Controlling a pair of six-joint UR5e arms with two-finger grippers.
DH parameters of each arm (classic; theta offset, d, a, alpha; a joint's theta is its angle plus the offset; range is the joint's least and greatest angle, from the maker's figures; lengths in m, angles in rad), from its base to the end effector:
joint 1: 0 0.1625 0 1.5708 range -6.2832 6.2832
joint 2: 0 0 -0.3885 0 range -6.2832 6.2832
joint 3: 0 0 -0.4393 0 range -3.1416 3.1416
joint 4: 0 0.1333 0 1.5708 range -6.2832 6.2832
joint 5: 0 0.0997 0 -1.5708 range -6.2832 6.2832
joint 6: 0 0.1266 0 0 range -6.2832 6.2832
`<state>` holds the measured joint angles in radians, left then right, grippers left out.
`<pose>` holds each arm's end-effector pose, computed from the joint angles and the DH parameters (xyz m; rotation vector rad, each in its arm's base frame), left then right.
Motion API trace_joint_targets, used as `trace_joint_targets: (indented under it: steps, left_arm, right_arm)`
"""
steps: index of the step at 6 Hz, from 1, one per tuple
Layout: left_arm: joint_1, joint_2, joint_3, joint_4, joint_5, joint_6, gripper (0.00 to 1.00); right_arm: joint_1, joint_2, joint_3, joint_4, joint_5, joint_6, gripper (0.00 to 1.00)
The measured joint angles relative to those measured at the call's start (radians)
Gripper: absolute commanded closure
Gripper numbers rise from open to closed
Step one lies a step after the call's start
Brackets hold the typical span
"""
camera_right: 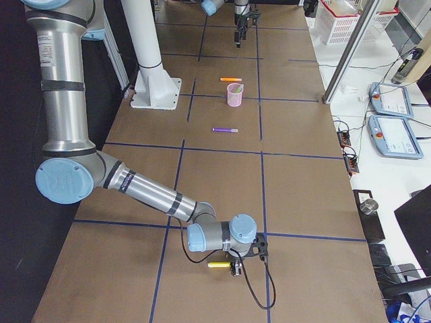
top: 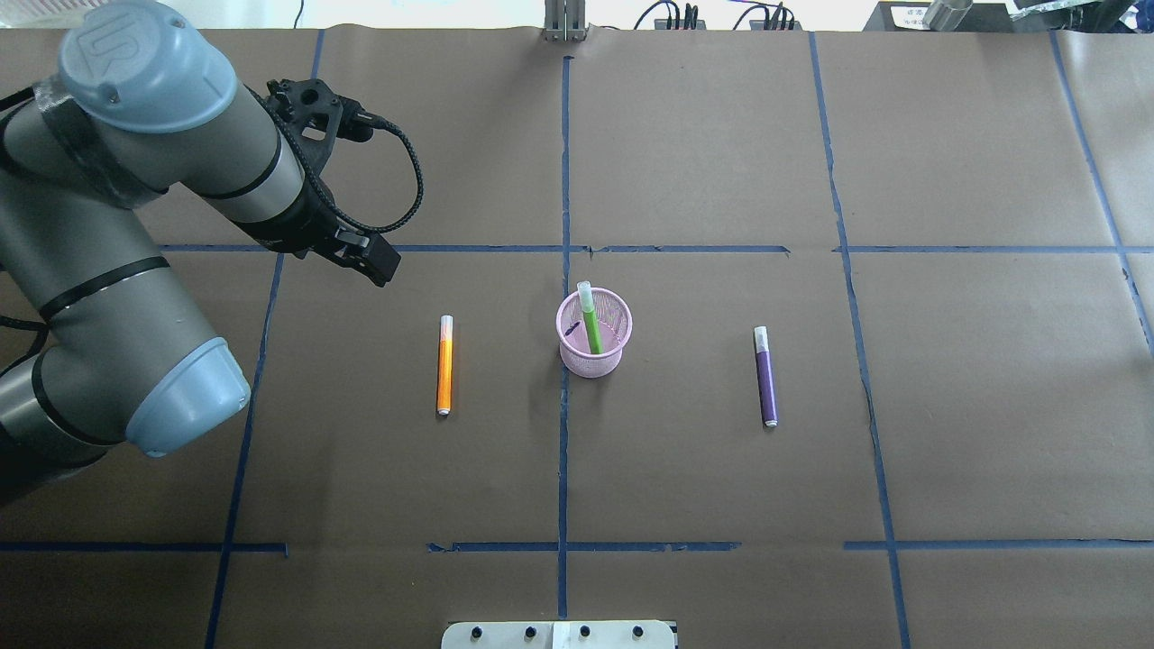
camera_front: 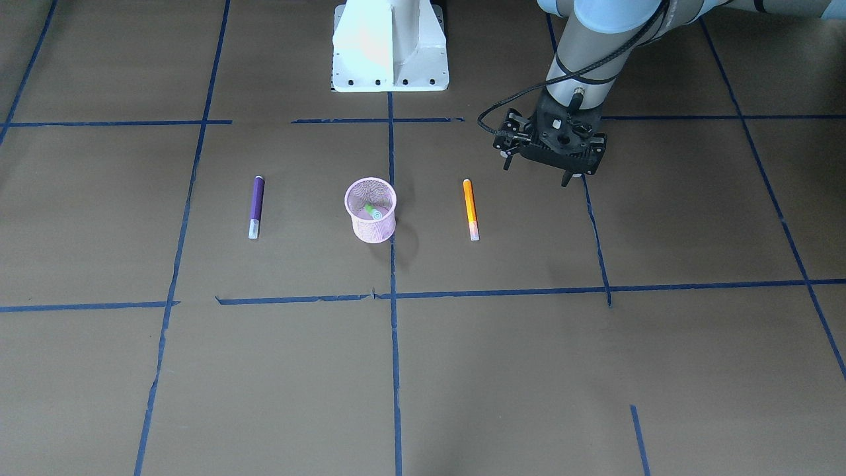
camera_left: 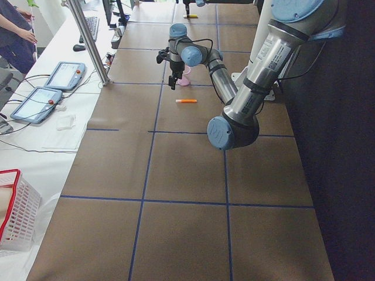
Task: Collect pens into pen holder
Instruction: 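Move the left gripper back above the orange marker and hold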
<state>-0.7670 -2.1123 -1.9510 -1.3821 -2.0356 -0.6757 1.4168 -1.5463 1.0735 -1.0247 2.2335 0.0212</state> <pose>0.3901 -0.4823 0.1629 0.2330 0.8148 0.2907 -0.0231 -0.5099 0.8432 0.0124 -0.6667 -0.1521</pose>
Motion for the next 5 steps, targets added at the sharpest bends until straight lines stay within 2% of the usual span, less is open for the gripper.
trace_joint_targets:
  steps: [1,3,5]
  left_arm:
    - [0.0,0.0,-0.001,0.0,0.0,0.0,0.0]
    - [0.0,0.0,-0.007,0.002,0.0,-0.001,0.0]
    - [-0.001,0.0,-0.009,0.003,0.0,-0.001,0.0]
  right_arm:
    - [-0.001,0.0,-0.001,0.0,0.0,-0.001,1.0]
    - [-0.002,-0.001,0.038,0.005,0.008,-0.01,0.99]
    - [0.0,-0.014,0.234,0.007,0.041,-0.001,0.95]
